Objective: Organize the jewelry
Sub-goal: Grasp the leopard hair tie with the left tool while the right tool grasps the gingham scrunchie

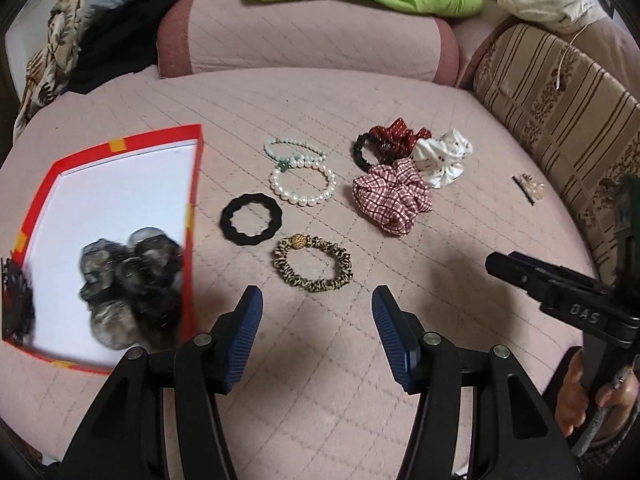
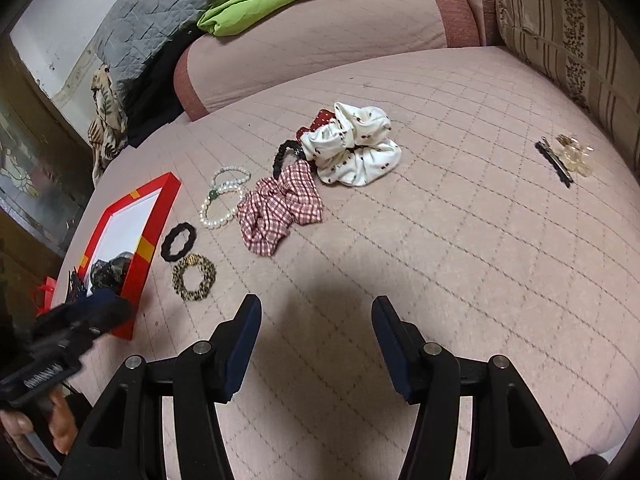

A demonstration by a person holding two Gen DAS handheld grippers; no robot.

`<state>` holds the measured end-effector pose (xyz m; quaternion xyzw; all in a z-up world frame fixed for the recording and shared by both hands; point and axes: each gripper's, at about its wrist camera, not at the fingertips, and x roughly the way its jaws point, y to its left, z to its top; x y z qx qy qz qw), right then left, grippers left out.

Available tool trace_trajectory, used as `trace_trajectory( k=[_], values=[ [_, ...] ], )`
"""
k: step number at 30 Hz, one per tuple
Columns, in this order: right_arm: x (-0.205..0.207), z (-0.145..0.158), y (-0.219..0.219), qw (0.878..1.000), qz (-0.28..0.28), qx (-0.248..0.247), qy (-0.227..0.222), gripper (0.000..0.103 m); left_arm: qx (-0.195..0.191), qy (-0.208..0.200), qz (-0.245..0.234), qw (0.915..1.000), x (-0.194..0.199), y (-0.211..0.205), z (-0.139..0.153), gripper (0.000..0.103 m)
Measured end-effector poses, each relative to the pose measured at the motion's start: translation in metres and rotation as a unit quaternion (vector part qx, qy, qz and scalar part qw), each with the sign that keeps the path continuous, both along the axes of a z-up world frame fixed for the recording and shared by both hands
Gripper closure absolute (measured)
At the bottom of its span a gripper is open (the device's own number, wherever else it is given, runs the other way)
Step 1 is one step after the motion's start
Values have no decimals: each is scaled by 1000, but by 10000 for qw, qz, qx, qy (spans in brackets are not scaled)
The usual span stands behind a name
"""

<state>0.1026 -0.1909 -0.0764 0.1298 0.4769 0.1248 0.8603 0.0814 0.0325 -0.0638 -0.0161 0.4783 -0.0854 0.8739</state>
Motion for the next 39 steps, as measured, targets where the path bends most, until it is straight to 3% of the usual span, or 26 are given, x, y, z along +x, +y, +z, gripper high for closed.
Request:
trace_trajectory(
  k=[9, 15, 24, 33, 34, 36, 37, 38, 39],
  values=[
    [41, -6, 8, 9998, -20, 206, 46, 33, -50, 264, 102, 9996, 33, -4, -29, 48],
    [65, -15, 17, 9997, -39, 195, 116, 33, -207, 526, 139, 9983, 48, 2, -50, 67],
    [89, -32, 32, 9995, -5, 130, 293, 33, -502, 503, 178, 9973, 54, 8, -55, 67],
    [92, -40, 35, 9994, -128, 23, 307, 33, -524, 502, 274, 9970, 56, 7, -57, 67],
    [92, -39, 36, 9994, -135, 12, 302, 35, -473, 493, 283, 9973, 56, 5, -58, 67],
    [92, -39, 37, 9995, -119, -6, 297, 59, -315, 446, 300, 9981, 55, 1, -58, 68],
    [93, -39, 38, 9994, -94, 6, 320, 65, -202, 413, 319, 9984, 54, -1, -57, 77],
    [93, -39, 38, 9994, -72, 21, 348, 71, -57, 387, 343, 9986, 54, -2, -58, 91],
    [92, -39, 39, 9993, -45, 30, 360, 80, 12, 390, 352, 9986, 53, -3, -58, 96]
  ],
)
